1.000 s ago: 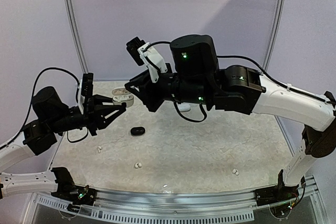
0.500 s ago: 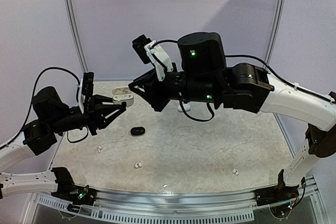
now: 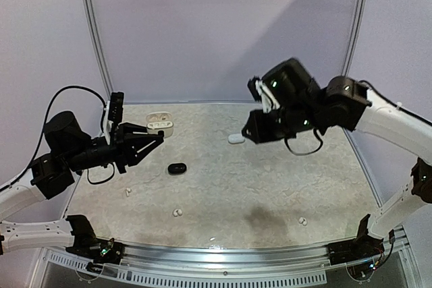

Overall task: Insert the wireless bluetooth earbuds into the charging case
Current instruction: Place the right earbud at the center of the board.

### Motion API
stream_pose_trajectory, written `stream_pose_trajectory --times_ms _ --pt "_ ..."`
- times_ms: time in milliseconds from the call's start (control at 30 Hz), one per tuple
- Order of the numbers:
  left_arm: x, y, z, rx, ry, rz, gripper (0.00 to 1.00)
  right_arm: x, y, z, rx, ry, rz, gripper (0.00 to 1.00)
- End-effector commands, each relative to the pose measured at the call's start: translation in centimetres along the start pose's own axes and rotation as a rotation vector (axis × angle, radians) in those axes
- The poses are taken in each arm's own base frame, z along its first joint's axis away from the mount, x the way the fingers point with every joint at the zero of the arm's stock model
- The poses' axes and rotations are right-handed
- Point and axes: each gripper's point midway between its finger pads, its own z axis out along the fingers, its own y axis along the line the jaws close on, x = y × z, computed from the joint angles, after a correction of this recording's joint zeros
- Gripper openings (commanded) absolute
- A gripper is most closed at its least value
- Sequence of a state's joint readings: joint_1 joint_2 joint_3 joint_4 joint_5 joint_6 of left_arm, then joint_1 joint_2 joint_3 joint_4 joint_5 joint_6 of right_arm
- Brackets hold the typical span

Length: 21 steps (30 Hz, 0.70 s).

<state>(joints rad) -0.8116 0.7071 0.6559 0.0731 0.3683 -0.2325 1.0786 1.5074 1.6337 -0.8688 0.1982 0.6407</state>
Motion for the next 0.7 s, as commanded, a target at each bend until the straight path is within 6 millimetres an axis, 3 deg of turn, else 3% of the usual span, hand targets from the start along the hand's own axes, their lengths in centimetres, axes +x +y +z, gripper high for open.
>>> stream_pose_trajectory --times_ms 0,133,267,500,600,667 --pt "0.0 -0.1 0.0 0.001 0.001 0.017 0.00 7.4 -6.7 4.0 0.246 0.077 0.192 0.00" --pt "-0.1 -0.2 -0.3 -0.002 0.001 0.043 0.00 11.8 -10.6 7.2 0.397 0.082 0.274 0.00" --pt "-0.1 -0.2 -0.5 -0.006 0.007 0.062 0.00 16.0 -13.1 10.7 0.577 0.177 0.203 0.00" --pt "-0.3 -0.2 -0.7 -0.010 0.000 0.087 0.00 20.9 -14.1 14.9 0.632 0.294 0.168 0.00" --pt "-0.2 -0.2 -0.7 -0.010 0.002 0.090 0.00 21.9 -13.9 15.7 0.622 0.316 0.178 0.00" --pt "-0.3 -0.2 -0.7 -0.011 0.001 0.091 0.00 22.2 -13.8 15.8 0.629 0.328 0.176 0.06"
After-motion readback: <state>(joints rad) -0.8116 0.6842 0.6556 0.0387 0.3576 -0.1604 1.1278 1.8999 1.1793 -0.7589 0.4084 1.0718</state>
